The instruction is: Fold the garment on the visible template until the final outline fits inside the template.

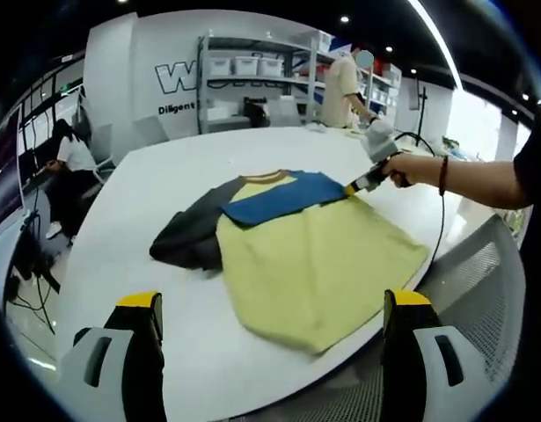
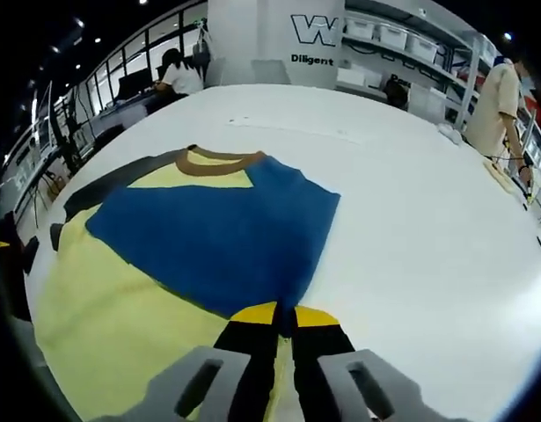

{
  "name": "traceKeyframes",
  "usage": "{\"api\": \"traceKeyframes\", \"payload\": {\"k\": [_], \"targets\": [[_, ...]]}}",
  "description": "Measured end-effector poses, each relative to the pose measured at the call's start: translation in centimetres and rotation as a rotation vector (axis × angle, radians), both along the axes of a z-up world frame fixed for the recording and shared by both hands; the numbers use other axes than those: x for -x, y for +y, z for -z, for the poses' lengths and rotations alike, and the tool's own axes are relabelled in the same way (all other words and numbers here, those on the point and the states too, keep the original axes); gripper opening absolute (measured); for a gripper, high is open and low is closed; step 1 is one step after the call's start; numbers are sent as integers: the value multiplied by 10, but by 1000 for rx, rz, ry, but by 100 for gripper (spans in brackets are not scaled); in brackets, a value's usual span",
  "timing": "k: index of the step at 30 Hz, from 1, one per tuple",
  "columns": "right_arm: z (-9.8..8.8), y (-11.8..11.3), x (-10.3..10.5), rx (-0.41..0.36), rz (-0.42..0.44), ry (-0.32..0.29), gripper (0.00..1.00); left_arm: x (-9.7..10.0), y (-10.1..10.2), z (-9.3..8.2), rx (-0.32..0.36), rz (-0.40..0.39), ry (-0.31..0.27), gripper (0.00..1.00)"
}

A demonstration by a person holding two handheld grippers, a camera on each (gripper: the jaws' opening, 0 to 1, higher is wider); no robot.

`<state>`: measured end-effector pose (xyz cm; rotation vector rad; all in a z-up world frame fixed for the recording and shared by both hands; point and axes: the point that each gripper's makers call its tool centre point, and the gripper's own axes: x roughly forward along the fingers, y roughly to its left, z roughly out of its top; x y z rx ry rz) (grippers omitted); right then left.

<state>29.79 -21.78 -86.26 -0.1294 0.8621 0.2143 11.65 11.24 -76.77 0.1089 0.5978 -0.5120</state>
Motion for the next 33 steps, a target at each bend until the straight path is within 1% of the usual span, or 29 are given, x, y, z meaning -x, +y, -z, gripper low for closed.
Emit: {"api": "traceKeyframes", "payload": {"k": [5, 7, 10, 19, 24, 30, 33], "targets": [[0, -4, 2, 1, -5, 10, 0, 1, -1, 1, 1, 6, 5, 99], [0, -8, 3, 18, -22, 14, 0, 2, -3, 2, 4, 18, 14, 99], [-1, -12, 2, 19, -25, 16, 0, 2, -3, 3, -1, 17, 14, 99], [-1, -33, -1, 36, 1, 24, 0, 2, -3, 3, 4, 15, 18, 99], [0, -43, -5, 39, 26, 21, 0, 4, -6, 4, 8, 34, 26, 99], [0, -55, -8, 48, 50, 24, 0, 3, -6, 3, 18, 26, 26, 99], [0, -61, -8, 46, 65, 18, 0, 3, -6, 4, 11, 28, 31, 99]]}}
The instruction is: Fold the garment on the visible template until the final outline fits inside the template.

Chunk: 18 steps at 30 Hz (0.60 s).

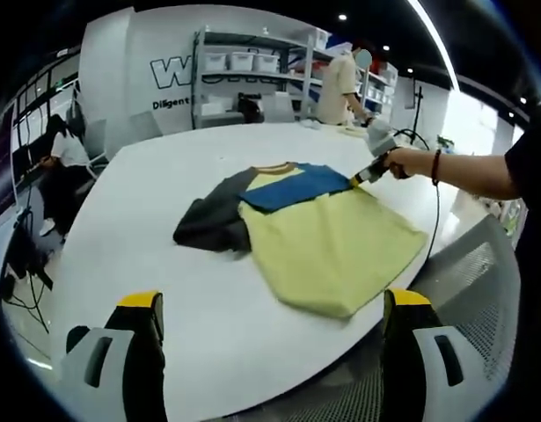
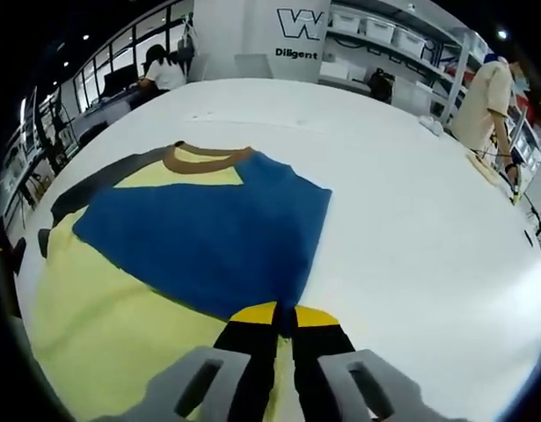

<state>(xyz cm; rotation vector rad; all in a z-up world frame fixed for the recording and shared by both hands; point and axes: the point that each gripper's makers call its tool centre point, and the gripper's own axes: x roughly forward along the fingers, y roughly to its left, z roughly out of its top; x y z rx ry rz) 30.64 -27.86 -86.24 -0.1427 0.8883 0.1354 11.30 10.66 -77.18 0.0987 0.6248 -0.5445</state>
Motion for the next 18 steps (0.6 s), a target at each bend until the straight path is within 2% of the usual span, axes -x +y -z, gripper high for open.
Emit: {"api": "traceKeyframes", "payload": {"k": [3, 6, 11, 18], "targets": [[0, -8, 0, 3, 16, -9, 0, -2, 2, -2, -9, -10, -17, 97], [1, -13, 0, -9, 30, -22, 0, -7, 3, -3, 14, -17, -17, 96], [1, -15, -1, -9, 30, -23, 0, -22, 1, -4, 52, -20, -24, 95], [2, -15, -2, -14, 24, -25, 0, -37, 1, -4, 54, -21, -20, 94]]}}
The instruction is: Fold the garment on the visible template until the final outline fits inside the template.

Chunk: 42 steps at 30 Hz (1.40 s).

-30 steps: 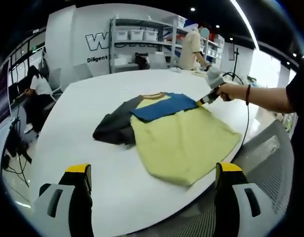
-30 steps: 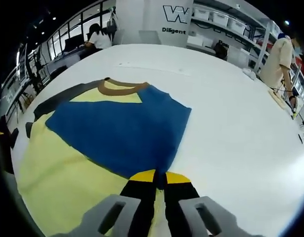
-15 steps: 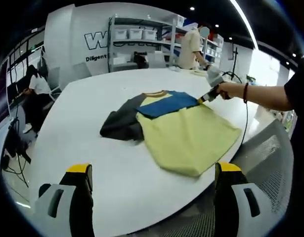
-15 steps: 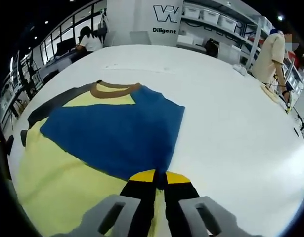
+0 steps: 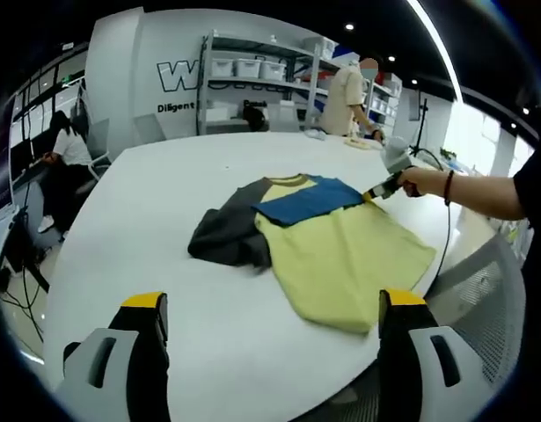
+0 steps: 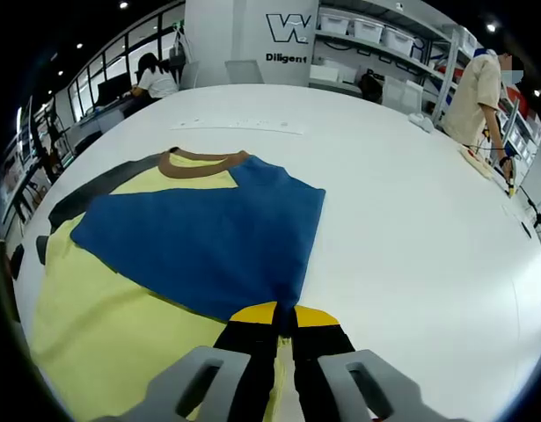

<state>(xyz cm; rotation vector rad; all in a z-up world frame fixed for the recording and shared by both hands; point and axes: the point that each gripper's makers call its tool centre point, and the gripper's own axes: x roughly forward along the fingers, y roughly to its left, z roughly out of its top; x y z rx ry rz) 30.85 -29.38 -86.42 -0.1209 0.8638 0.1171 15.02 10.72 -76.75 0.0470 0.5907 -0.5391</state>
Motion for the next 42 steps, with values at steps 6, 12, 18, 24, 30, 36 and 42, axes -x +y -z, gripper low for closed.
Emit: {"api": "traceKeyframes", "payload": {"k": [6, 12, 18, 24, 30, 36, 42], "targets": [[0, 0, 0, -7, 1, -4, 0, -19, -4, -1, 100, -44, 19, 82], [0, 0, -1, 6, -6, -1, 0, -41, -6, 3, 146, -81, 49, 73], [1, -1, -2, -10, 9, 0, 0, -61, -12, 11, 143, -88, 60, 65], [1, 0, -2, -3, 1, -3, 0, -74, -11, 33, 142, -151, 101, 51], [0, 0, -4, 8, -6, -5, 0, -80, -20, 48, 126, -142, 132, 41], [0, -1, -5, 14, -6, -7, 0, -87, -30, 56, 138, -130, 157, 23], [0, -1, -6, 5, -2, -10, 0, -93, -37, 70, 146, -131, 196, 19]]}}
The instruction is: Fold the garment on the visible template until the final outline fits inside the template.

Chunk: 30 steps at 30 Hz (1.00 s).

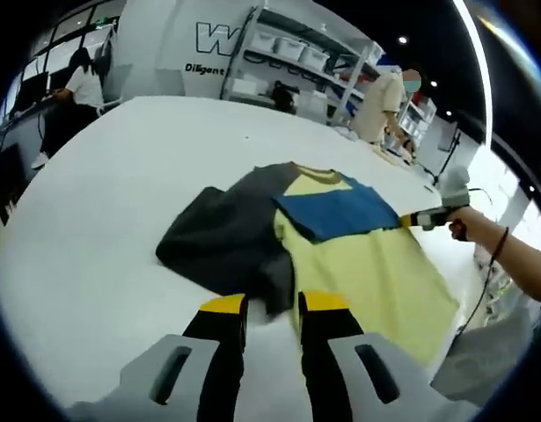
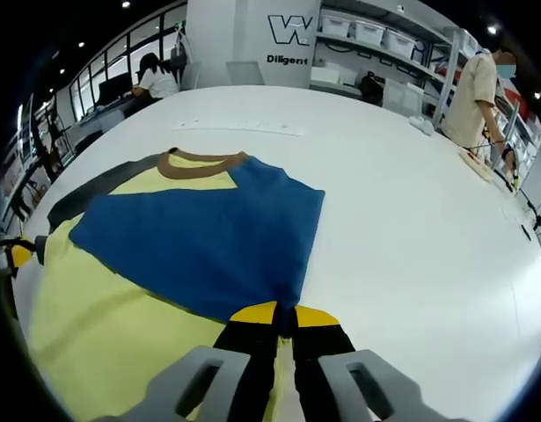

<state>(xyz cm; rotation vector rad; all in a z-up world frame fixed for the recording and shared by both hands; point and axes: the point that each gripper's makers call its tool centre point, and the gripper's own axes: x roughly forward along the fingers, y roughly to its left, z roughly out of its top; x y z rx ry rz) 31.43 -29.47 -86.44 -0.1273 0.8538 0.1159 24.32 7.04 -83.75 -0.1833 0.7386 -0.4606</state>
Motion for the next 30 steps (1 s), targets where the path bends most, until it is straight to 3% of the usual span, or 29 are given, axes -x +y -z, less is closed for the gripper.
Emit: {"api": "traceKeyframes", "payload": {"k": [4, 8, 18, 30], "targets": [[0, 0, -1, -1, -1, 0, 0, -1, -5, 9, -13, 21, 17, 17], [0, 0, -1, 2, -6, -2, 0, -5, -11, 15, 34, 18, 39, 1], [0, -1, -1, -6, -8, -7, 0, -8, -4, 22, 14, 2, 61, 0], [0, -1, -3, -9, -12, -9, 0, -19, 32, 14, -84, -16, 34, 0]]}}
